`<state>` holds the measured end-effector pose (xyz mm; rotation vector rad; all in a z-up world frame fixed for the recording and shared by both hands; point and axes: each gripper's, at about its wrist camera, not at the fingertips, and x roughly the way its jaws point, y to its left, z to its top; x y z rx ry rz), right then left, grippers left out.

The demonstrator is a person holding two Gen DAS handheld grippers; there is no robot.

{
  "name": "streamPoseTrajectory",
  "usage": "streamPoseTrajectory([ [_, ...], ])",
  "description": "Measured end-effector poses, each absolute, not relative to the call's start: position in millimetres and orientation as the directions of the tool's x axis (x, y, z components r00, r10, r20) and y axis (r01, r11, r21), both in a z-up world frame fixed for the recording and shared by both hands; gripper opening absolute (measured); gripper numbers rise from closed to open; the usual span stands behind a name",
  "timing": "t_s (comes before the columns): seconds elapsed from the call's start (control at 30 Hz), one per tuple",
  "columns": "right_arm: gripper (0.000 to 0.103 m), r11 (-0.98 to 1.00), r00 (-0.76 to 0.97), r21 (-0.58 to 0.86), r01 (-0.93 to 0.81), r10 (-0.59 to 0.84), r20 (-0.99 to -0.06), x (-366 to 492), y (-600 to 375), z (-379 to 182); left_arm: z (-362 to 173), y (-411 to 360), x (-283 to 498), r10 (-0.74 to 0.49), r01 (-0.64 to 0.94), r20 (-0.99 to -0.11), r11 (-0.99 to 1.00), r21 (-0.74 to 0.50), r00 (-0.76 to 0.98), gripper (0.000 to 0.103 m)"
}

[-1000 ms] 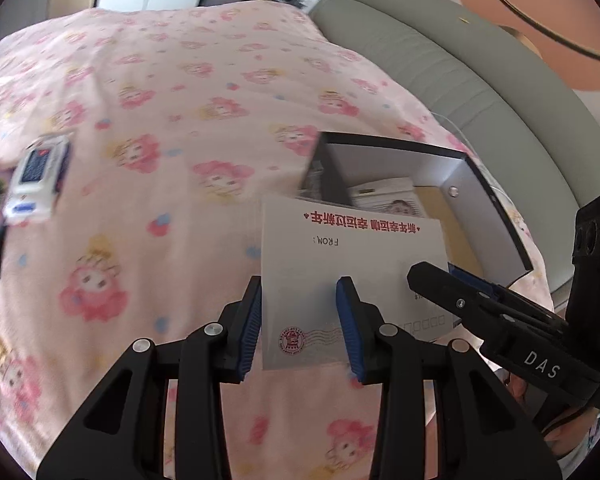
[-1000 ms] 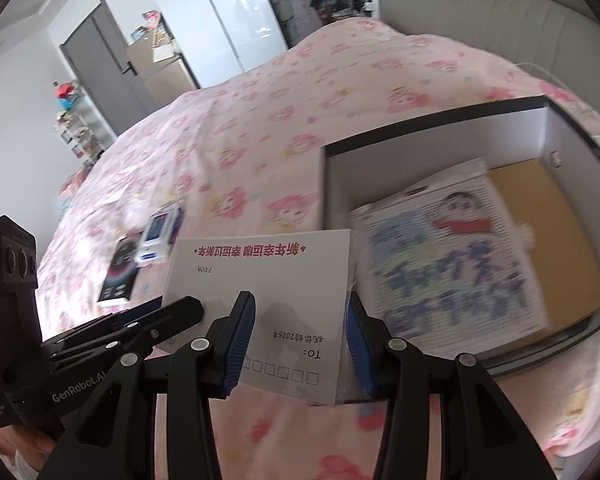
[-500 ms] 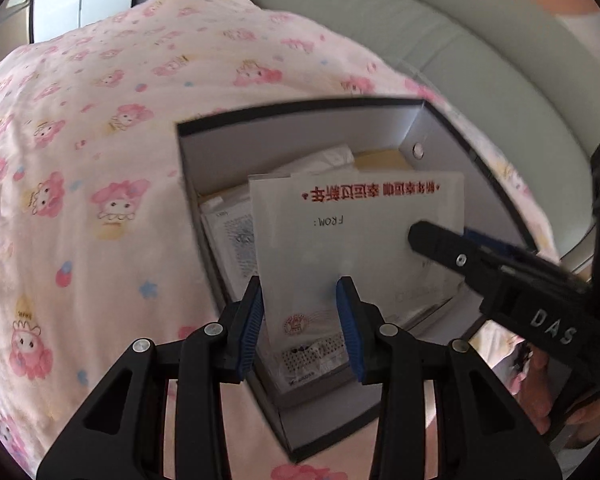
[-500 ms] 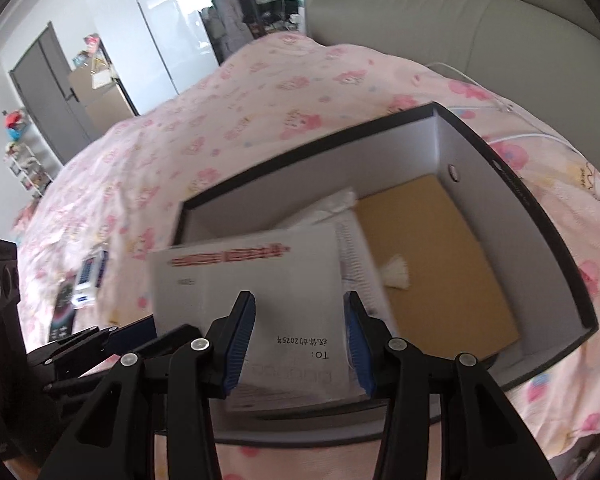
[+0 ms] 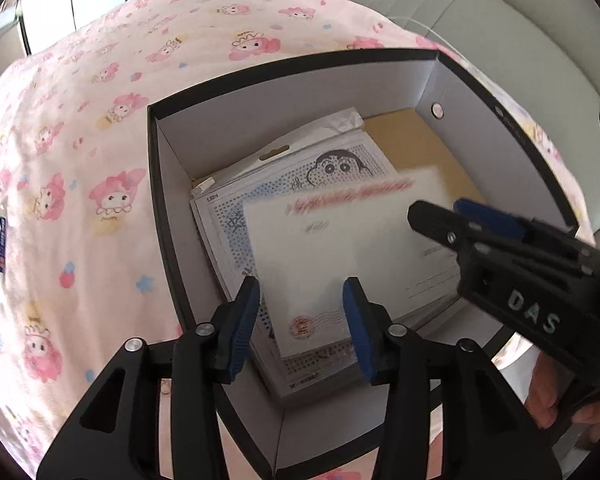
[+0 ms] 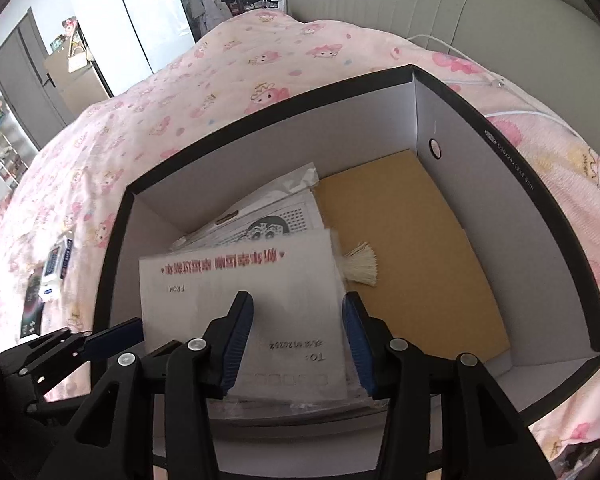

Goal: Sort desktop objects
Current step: 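Lower the envelope into the black box and open the left gripper, then withdraw the left tool from the box back toward the black Smart Devil box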

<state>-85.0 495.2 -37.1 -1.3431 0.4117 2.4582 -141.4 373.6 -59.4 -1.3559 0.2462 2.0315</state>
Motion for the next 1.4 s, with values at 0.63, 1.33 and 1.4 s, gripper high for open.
streamPoseTrajectory([
  [0.63, 0.043, -0.925, -0.550, 0.113, -0.362, 0.114, -0.827, -84, 469, -23, -39, 356, -136, 0.475, -0.627, -0.831, -0.749, -0.211, -0.288, 0.053],
  [1.33, 0.053, -0.973, -0.707, 0.152, -0.173, 0.015, -0.707, -67, 325, 49, 44, 199, -99, 0.429, -0.503, -0.725, -0.854, -0.132, -0.538, 0.058],
  [1.4, 0.053, -0.976, -0.718, 0.159, -0.148, -0.005, -0.696, -66, 307, 50, 46, 180, -94, 0.413, -0.484, -0.721, -0.866, -0.123, -0.556, 0.058],
])
